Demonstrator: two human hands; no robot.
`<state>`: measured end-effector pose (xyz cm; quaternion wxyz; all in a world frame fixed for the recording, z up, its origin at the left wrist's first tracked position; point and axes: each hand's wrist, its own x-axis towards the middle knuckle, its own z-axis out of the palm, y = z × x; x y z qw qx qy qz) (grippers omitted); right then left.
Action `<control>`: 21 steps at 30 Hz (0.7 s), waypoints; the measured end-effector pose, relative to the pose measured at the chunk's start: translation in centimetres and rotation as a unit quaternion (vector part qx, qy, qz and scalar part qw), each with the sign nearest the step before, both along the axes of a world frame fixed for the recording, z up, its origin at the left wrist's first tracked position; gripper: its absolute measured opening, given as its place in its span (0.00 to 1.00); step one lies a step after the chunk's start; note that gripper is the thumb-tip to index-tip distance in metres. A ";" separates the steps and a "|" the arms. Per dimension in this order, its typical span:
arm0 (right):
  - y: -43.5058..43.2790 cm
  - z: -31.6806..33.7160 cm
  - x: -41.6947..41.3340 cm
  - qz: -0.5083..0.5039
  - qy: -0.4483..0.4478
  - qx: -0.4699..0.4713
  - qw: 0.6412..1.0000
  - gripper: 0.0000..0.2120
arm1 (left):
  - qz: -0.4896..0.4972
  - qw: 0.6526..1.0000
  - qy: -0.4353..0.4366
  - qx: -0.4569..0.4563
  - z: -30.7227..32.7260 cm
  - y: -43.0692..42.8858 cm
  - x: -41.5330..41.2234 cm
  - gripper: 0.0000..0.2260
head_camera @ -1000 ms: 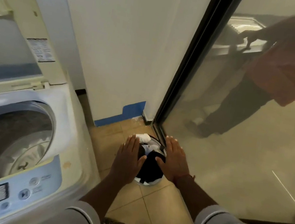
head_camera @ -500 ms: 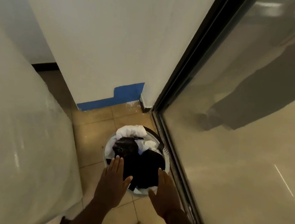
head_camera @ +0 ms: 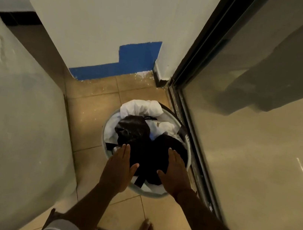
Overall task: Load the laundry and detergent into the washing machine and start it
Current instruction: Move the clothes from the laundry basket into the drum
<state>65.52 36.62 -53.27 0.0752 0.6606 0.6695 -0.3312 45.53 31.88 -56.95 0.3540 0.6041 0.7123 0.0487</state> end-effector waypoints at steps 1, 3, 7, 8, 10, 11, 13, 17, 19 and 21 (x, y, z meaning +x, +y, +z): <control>0.4 -0.9 0.2 0.002 -0.012 -0.001 1.000 0.45 | 0.000 1.000 0.000 -0.001 -0.9 0.3 0.3 0.34; 0.9 -2.3 0.4 0.013 -0.046 0.015 0.999 0.49 | 0.001 1.000 -0.002 0.009 -1.9 1.0 0.9 0.34; 1.4 -4.3 0.3 0.003 -0.059 0.043 0.997 0.56 | 0.071 0.996 -0.033 0.035 -3.2 2.5 2.6 0.36; 1.5 -4.7 0.2 -0.015 -0.042 0.029 0.999 0.57 | 0.094 0.995 -0.029 0.033 -3.5 2.8 3.1 0.37; 1.5 -5.5 0.1 -0.040 -0.026 0.013 0.999 0.54 | 0.138 0.990 -0.015 0.016 -3.7 3.5 3.9 0.37; 1.5 -5.9 0.1 -0.050 -0.020 0.019 0.998 0.50 | 0.151 0.989 -0.006 0.005 -3.9 3.7 4.2 0.35; 1.4 -6.1 0.2 -0.075 0.013 0.043 0.996 0.35 | 0.132 0.991 0.014 0.008 -4.0 4.0 4.4 0.25; 1.0 -4.4 0.4 -0.042 0.012 0.013 0.999 0.13 | 0.183 0.977 -0.104 0.021 -2.8 3.3 3.9 0.08; 0.5 -3.1 0.2 -0.080 0.058 0.018 0.995 0.09 | 0.248 0.955 -0.165 0.002 -1.4 2.8 3.6 0.08; -0.1 -0.3 -0.2 -0.130 0.118 0.002 0.984 0.05 | 0.280 0.941 -0.191 -0.011 1.1 2.4 3.1 0.10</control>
